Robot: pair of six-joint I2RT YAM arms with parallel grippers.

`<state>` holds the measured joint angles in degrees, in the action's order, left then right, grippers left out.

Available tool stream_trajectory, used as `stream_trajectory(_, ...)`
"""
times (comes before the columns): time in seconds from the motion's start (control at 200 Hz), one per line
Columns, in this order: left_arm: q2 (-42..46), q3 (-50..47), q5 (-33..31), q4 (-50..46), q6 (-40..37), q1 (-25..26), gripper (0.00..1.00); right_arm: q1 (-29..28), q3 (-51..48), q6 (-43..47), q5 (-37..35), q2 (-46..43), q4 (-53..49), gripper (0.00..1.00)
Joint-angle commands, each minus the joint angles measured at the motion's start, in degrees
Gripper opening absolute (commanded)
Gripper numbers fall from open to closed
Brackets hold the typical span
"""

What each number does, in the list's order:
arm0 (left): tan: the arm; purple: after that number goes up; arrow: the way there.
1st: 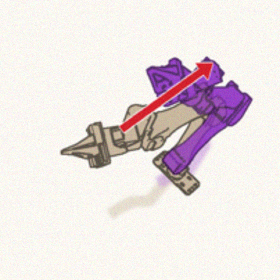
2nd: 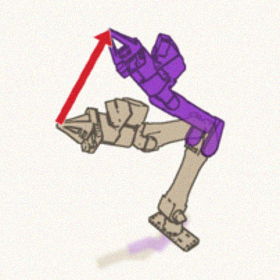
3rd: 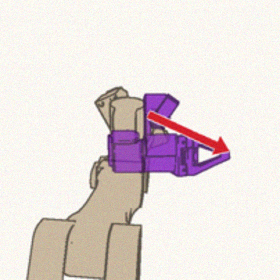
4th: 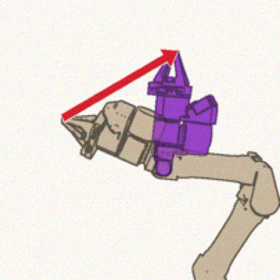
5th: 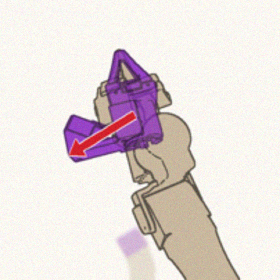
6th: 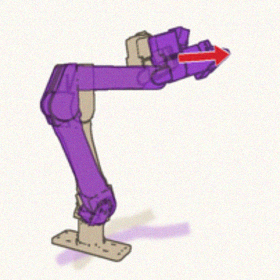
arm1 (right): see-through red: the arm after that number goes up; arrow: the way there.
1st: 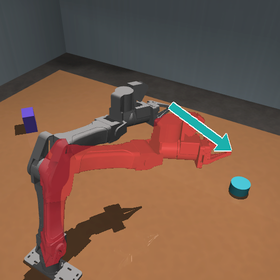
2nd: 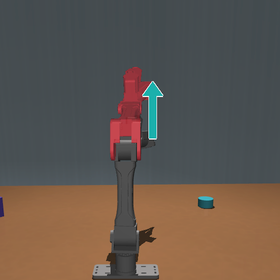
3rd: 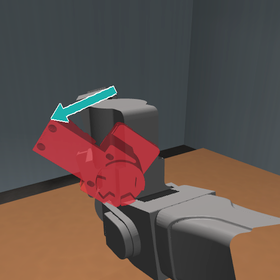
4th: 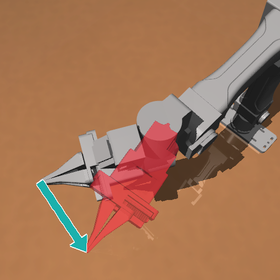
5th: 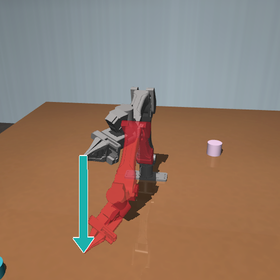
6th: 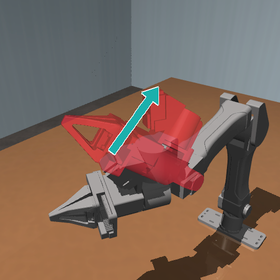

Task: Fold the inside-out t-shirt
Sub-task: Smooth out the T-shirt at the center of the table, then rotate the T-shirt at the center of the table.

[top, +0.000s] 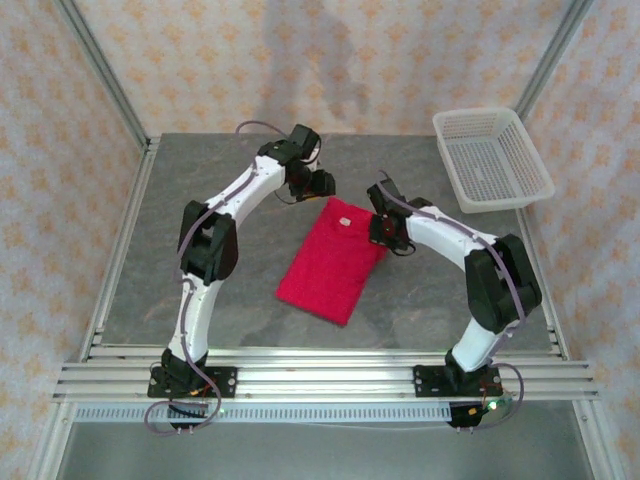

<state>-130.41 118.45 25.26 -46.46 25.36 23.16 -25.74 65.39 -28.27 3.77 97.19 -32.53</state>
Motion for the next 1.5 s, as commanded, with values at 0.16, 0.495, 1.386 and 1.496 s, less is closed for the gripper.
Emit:
stream_trajectory(0.16,3.2,-3.3,-1.8,-0.9,-2.8,-2.4,0.74,1.6,-2.2,-3.8,4.1,0.4,7.3,0.7)
stream_trajectory(0.495,16.5,-31.3,6.0,12.0,2.0,-5.0,0.73,1.5,-5.2,-9.8,10.6,3.5,10.7,0.73)
stream_trajectory(1.386,28.0,-43.9,4.2,19.4,8.1,-8.1,0.65,2.9,20.1,6.0,7.7,13.9,-0.8,0.68)
stream_trajectory(1.496,24.3,-39.6,6.2,19.7,7.9,-10.0,0.63,3.4,21.8,6.0,8.3,16.0,-1.9,0.68)
